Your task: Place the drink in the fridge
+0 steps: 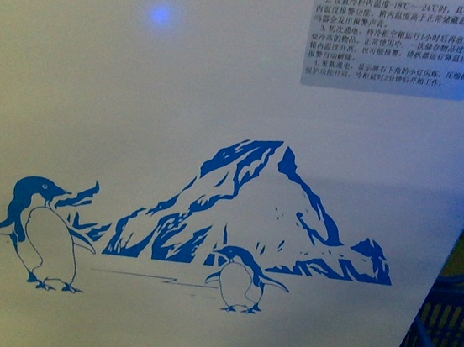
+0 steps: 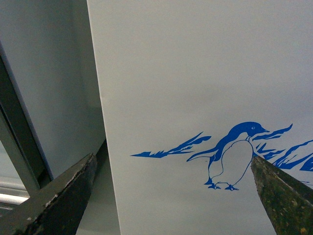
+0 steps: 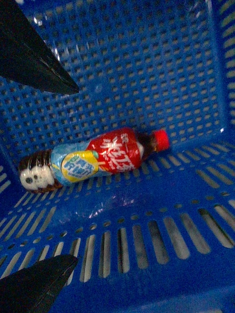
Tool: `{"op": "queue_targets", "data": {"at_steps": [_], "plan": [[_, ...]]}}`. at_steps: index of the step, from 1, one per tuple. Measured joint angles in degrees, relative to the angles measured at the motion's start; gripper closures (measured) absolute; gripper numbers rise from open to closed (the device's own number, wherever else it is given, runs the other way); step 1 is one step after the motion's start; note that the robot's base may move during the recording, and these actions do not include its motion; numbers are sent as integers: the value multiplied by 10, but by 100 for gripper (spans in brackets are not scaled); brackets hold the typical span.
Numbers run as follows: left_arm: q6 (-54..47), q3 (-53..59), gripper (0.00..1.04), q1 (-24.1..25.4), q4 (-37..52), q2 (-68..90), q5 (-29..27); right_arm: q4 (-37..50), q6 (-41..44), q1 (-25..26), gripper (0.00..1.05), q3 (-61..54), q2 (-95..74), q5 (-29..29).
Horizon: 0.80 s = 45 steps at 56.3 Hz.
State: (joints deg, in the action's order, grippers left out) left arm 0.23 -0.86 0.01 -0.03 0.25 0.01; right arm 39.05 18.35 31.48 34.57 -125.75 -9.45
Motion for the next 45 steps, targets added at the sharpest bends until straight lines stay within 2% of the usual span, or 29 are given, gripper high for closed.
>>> {"op": "queue_targets", "data": {"at_steps": [9, 22, 45], "plan": [[0, 0, 8, 0, 0, 0, 0, 31, 42, 7, 7, 65, -130, -42], [0, 0, 8, 0, 0, 0, 0, 28, 60, 7, 7, 174, -271, -74], [0, 0, 8, 0, 0, 0, 0, -14, 70, 12, 7, 285, -385, -122]]}}
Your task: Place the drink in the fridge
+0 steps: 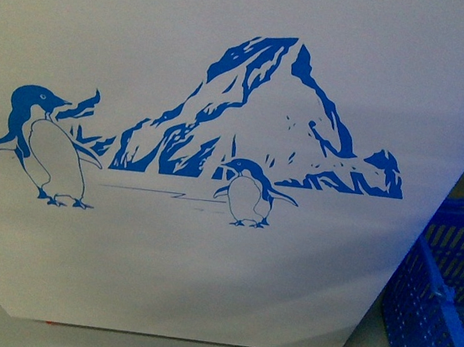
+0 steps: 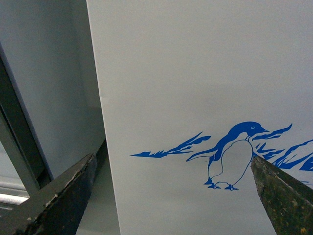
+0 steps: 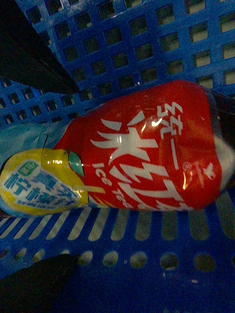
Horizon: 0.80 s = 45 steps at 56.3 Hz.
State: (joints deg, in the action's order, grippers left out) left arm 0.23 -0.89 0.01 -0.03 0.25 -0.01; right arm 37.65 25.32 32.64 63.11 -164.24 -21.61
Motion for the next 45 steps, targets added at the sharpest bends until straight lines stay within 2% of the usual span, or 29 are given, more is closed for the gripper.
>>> {"op": "queue_targets", "data": {"at_steps": [15, 45], "plan": [[0, 0, 8, 0, 0, 0, 0, -35, 10, 11, 7, 38, -46, -19], [0, 0, 8, 0, 0, 0, 0, -34, 13, 22, 7, 68, -76, -42]]}}
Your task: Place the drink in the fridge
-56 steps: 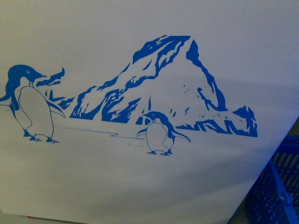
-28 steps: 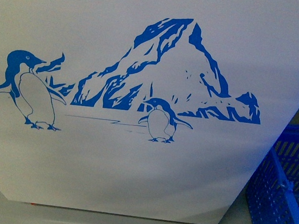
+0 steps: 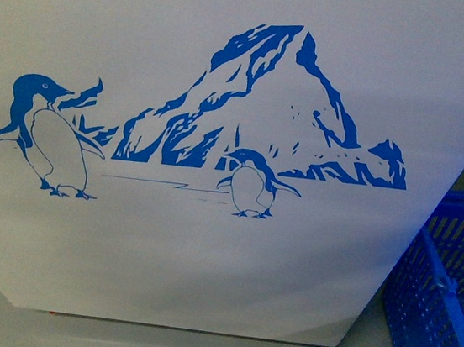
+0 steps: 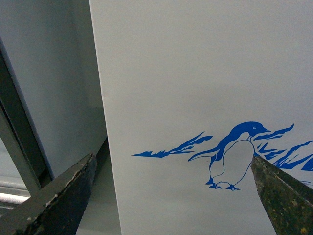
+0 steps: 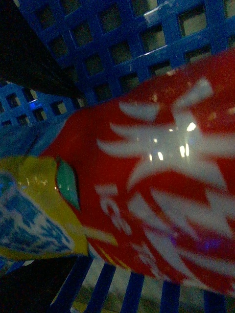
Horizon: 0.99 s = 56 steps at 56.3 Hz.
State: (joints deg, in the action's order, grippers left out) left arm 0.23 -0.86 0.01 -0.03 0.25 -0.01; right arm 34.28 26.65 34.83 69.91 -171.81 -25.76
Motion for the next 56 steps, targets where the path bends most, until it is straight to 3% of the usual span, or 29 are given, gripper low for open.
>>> {"op": "queue_targets", "data": {"at_steps": [4, 16, 27, 45, 56], "plan": [[0, 0, 8, 0, 0, 0, 0, 5, 0, 3, 9, 6, 0, -2], [0, 0, 8, 0, 0, 0, 0, 9, 20, 32, 43, 40, -6, 10], [0, 0, 8, 0, 0, 0, 0, 12, 30, 42, 59, 31, 0, 29], [0, 0, 8, 0, 0, 0, 0, 18, -7, 7, 63, -6, 67, 90], [0, 0, 8, 0, 0, 0, 0, 20, -59, -39, 63, -102, 194, 124]]}}
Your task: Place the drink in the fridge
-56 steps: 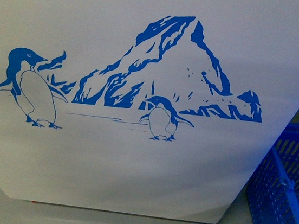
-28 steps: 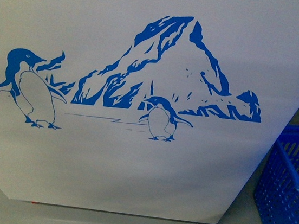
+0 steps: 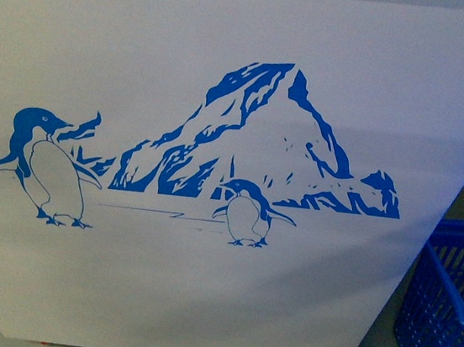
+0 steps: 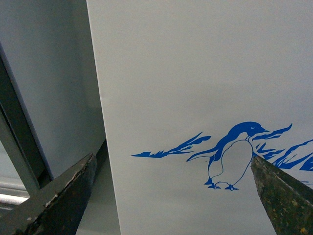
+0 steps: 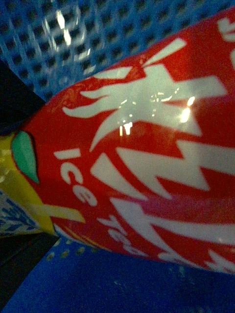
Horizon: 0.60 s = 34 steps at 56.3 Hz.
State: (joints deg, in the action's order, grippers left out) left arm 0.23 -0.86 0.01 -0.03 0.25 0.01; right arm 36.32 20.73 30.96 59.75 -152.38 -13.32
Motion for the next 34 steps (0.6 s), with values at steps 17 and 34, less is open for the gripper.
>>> {"op": "queue_targets", "data": {"at_steps": [17, 34], "plan": [[0, 0, 8, 0, 0, 0, 0, -44, -77, -41, 64, -127, 239, 55], [0, 0, 8, 0, 0, 0, 0, -157, -173, -42, 64, -219, 612, 115]]}}
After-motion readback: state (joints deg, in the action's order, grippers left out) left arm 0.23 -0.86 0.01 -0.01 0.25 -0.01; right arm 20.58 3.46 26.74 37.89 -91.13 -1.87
